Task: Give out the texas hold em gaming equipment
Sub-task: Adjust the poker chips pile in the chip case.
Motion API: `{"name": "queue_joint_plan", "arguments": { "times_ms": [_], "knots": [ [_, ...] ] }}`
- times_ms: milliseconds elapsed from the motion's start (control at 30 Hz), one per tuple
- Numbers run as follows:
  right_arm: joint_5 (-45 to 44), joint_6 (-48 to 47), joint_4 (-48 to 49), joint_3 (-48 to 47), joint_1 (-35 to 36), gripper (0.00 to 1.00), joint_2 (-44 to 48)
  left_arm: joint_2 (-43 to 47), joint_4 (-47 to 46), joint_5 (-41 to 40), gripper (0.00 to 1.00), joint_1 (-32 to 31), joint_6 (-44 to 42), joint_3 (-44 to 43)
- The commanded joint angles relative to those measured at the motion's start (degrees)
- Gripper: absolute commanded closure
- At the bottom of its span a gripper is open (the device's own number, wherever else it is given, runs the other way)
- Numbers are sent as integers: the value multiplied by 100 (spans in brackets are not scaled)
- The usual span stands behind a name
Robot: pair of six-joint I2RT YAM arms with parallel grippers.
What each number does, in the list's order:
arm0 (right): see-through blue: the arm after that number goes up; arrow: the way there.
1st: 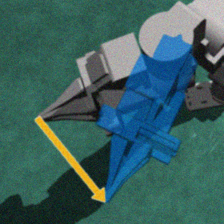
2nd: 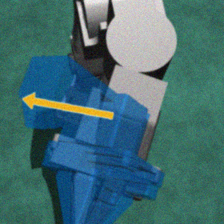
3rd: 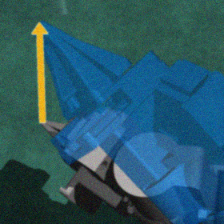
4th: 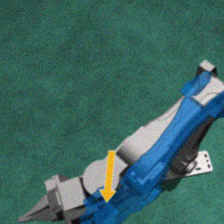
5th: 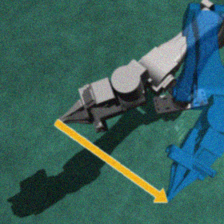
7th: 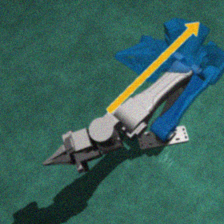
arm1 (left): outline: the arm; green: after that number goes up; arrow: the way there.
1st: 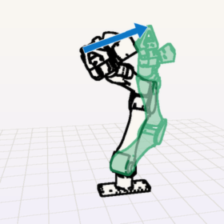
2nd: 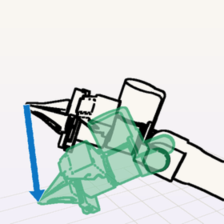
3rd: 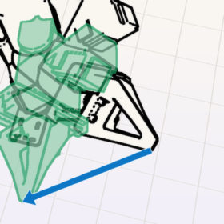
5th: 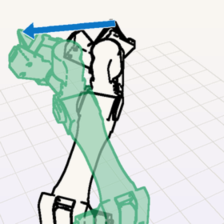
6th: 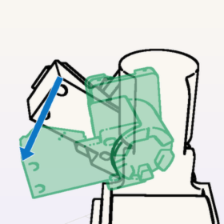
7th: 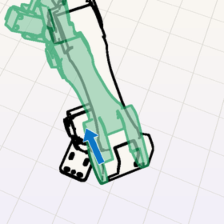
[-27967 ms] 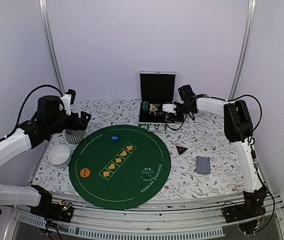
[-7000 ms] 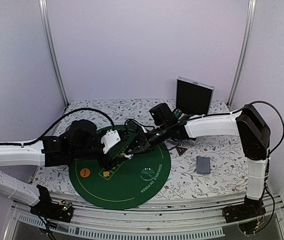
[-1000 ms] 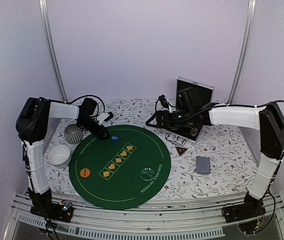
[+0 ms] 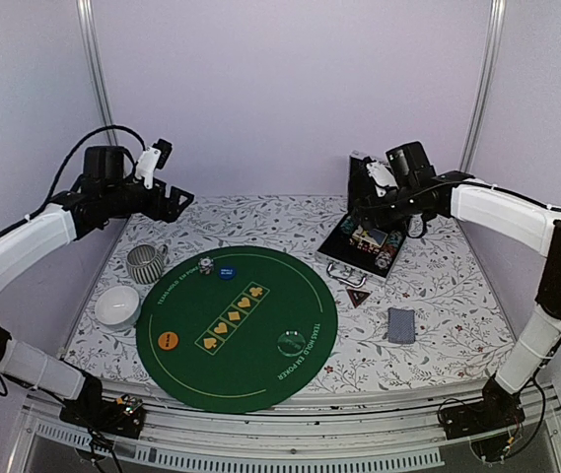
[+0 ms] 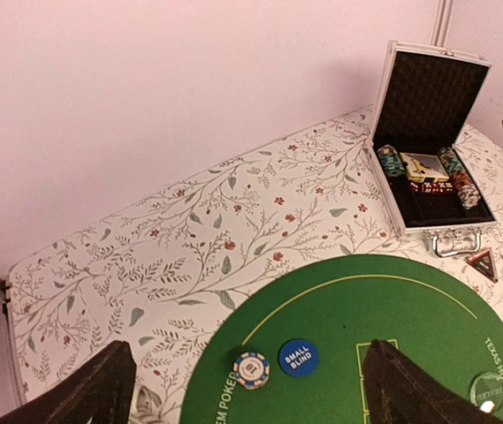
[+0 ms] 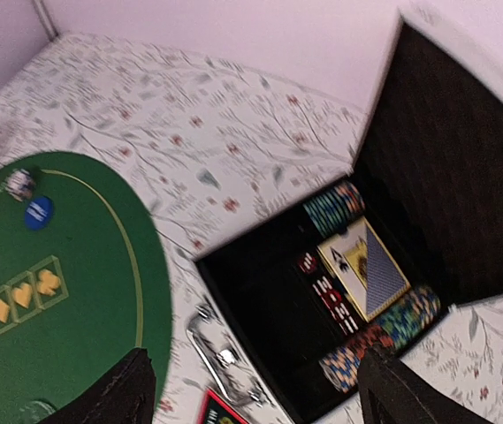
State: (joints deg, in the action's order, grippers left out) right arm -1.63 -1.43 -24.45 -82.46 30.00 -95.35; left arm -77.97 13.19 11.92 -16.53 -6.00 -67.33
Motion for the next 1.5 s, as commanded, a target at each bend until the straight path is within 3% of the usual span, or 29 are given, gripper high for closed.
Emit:
{"name": "queue_joint_plan", "arguments": {
  "times_ms": [0,233,667,900,1067,1467],
  "knots": [
    [-659,-282,-1170,18,-370,20,-532,601,-242,4,7,-74,397,856],
    [-886,-571,-1591,-337,-484,23,-1466,1126,-663,-201,3,-74,364,1626],
    [-1580,-896,-1958,-1137,-485,39,-2639,1100,-677,-153,3,-74,319,1775],
    [-1710,-1023,-1998,-1262,-481,43,-2928,1040,-671,-93,3,-70,310,1785],
    [-1365,-966,-2152,-1403,-487,55,-2976,1021,-675,-77,3,-74,301,1802],
    [-948,-611,-2345,-1260,-379,59,-2814,978,-676,10,3,-75,301,1808]
  ]
}}
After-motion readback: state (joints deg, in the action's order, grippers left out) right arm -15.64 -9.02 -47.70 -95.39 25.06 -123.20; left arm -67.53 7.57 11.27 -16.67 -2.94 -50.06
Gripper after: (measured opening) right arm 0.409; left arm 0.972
